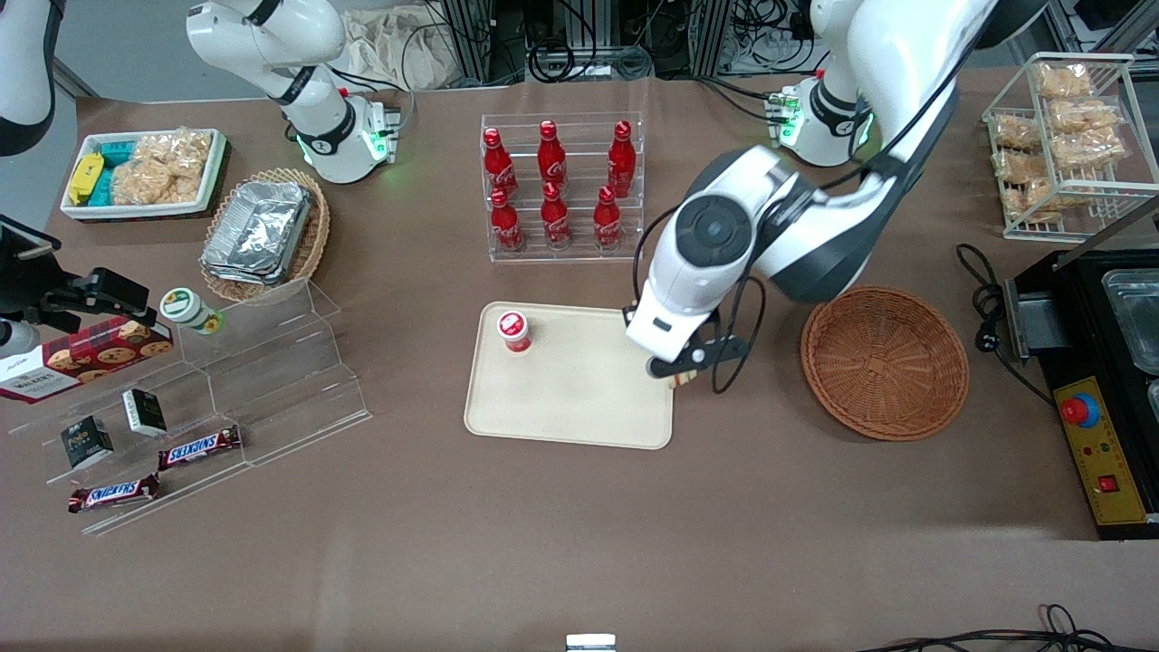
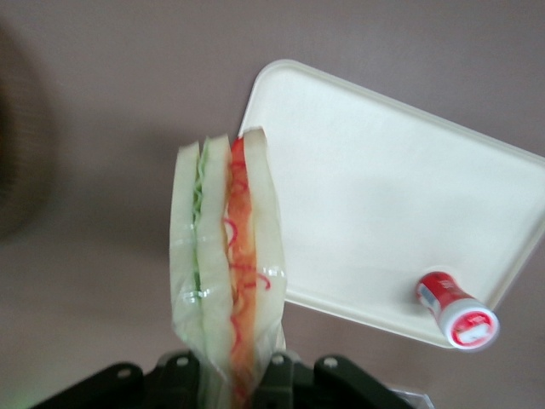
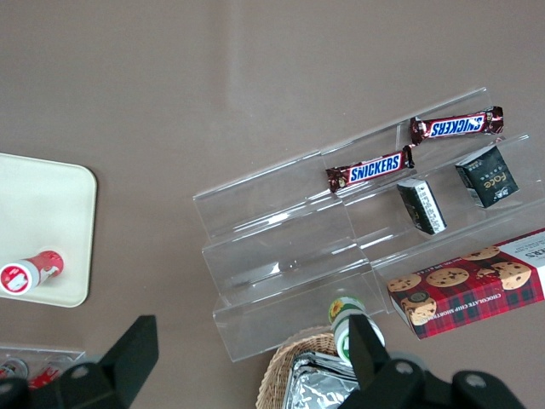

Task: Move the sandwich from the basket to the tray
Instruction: 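Carry the sandwich over the cream tray and lower it down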

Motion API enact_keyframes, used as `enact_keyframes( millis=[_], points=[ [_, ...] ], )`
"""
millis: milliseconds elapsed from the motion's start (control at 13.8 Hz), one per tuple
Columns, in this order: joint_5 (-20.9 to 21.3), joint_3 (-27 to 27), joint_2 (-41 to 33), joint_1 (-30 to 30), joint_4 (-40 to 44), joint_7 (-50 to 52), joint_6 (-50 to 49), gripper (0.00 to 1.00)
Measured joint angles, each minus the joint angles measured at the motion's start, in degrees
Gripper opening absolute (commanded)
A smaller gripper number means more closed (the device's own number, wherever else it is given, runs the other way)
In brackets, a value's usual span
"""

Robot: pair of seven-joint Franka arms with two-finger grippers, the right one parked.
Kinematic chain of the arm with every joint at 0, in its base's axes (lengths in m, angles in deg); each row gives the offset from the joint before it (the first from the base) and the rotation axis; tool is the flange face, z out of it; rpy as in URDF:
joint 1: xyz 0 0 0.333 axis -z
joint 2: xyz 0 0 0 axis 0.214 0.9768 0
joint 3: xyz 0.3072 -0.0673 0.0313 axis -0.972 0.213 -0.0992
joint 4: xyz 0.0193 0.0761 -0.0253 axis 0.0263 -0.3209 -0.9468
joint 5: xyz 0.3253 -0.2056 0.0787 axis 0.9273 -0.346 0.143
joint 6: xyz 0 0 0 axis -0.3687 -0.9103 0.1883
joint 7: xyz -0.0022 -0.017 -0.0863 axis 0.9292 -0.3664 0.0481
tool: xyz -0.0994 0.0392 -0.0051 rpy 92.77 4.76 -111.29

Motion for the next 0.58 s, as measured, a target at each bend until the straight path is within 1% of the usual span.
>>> enact_keyframes(
  millis=[145,218,364,509,582],
  points=[
    [4.26,-0.02,4.79,1.46,-0.06,2.99,3.90,0.18],
    [7.28,-0.04,7.97,2.36,-0.08,5.41,6.60,0.18],
    [10.76,-0.07,11.01,3.00,-0.07,7.49,8.46,0.19],
    [13.15,-0.07,13.31,3.41,-0.05,8.99,9.80,0.21],
    [13.64,-0.07,14.08,3.49,-0.05,9.19,10.23,0.23]
  ],
)
